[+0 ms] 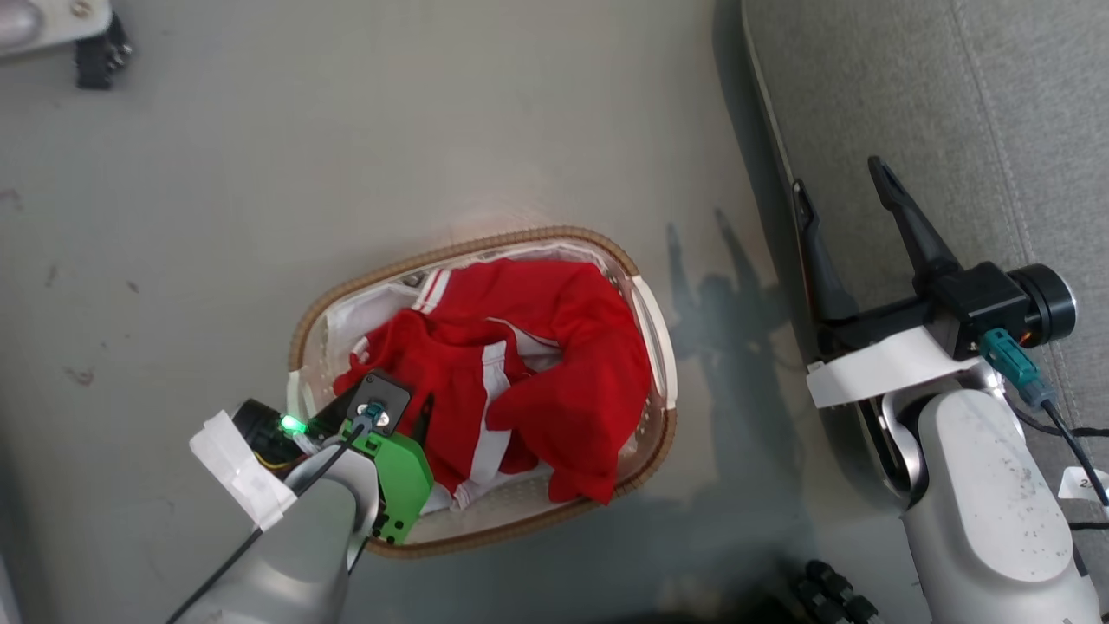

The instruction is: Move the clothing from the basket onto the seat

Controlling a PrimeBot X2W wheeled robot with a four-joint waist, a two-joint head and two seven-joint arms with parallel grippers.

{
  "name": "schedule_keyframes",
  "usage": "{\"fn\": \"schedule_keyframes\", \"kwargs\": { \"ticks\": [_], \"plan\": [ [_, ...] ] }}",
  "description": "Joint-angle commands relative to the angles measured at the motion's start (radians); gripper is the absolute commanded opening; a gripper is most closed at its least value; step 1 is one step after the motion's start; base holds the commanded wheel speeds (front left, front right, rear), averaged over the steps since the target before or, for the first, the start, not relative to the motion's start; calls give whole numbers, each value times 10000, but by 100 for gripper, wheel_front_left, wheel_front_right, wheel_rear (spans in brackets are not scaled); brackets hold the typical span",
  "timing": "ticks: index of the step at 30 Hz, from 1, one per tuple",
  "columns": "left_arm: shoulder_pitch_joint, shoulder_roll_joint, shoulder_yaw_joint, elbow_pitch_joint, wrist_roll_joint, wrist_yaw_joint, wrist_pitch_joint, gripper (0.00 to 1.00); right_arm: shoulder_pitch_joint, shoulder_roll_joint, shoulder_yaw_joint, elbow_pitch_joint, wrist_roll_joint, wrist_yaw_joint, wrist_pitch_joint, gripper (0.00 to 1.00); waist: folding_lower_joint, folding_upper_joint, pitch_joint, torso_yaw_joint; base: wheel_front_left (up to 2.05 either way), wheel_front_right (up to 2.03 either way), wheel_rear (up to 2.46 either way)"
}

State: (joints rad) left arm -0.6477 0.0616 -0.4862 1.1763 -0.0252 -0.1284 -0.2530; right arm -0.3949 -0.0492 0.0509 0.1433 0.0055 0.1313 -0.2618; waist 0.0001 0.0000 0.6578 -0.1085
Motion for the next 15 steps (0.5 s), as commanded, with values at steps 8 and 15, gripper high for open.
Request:
{"fn": "schedule_keyframes", "kwargs": {
  "ticks": [8, 15],
  "plan": [
    [-958, 205, -204, 689, 126, 87, 240, 100, -585, -24, 228, -214, 232, -10, -49, 100, -1, 0, 1715, -740, 0, 0, 0],
    [-1217, 434, -172, 932, -67, 172, 514, 100, -865, -24, 382, -367, 472, -10, -51, 100, -1, 0, 2048, -967, 0, 0, 0]
  ]
}}
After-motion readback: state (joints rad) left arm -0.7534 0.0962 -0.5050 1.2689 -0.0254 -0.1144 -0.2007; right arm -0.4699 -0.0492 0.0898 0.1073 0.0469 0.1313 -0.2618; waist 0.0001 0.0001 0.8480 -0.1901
